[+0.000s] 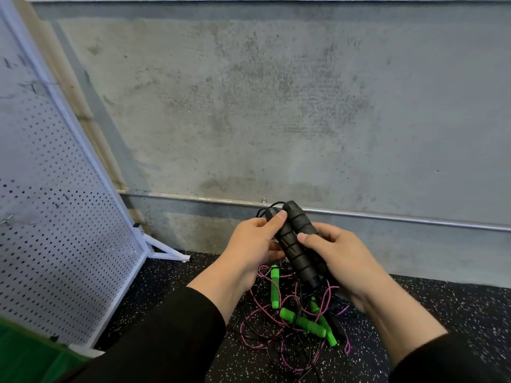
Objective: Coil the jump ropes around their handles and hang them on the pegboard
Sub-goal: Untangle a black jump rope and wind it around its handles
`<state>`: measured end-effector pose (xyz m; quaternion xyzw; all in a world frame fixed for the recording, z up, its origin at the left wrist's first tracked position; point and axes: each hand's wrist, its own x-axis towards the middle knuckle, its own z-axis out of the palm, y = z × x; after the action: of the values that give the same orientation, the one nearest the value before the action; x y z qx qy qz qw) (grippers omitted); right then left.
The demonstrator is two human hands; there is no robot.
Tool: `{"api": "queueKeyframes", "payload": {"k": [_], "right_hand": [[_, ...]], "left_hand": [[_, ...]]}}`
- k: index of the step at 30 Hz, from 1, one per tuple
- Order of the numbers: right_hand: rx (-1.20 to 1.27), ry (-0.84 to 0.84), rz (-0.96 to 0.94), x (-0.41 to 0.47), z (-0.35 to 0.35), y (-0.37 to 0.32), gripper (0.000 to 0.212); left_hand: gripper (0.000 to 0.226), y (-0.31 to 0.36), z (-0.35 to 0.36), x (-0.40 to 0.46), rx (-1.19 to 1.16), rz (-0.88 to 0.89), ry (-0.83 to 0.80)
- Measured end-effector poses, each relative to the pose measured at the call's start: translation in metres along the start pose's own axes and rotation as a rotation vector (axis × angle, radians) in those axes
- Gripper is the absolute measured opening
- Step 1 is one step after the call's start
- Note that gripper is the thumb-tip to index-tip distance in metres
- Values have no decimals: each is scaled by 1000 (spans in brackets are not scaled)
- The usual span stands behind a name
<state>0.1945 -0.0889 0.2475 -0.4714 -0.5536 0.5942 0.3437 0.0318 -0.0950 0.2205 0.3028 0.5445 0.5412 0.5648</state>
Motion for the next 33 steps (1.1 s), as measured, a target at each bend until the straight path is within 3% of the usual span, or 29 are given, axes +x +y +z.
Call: {"api": "queueKeyframes", "payload": {"k": [6,11,17,21,23,25,30,33], "right_hand": [[150,-85,100,1,6,11,23],[107,-112,80,12,0,10,28],[149,-259,132,17,-6,-1,27],[179,-313,181,20,-11,-5,23],[251,-361,237,24,-14,-3,39],[375,-394,297,29,-18,-1,58],[611,-480,411,36,-23,3,61],[624,-481,387,38,-24,3,57]], "left_hand": [[28,-2,-2,7,73,18,58],[31,1,-3,15,64,-26,4],[75,5,3,25,-229,-83,-90],[47,0,7,35,-258,-65,-128],[41,2,11,38,-251,-77,-145],[44,4,13,40,-216,-90,-156],[45,11,22,40,-280,-59,-176],[45,17,21,40,-18,-25,-27]]}}
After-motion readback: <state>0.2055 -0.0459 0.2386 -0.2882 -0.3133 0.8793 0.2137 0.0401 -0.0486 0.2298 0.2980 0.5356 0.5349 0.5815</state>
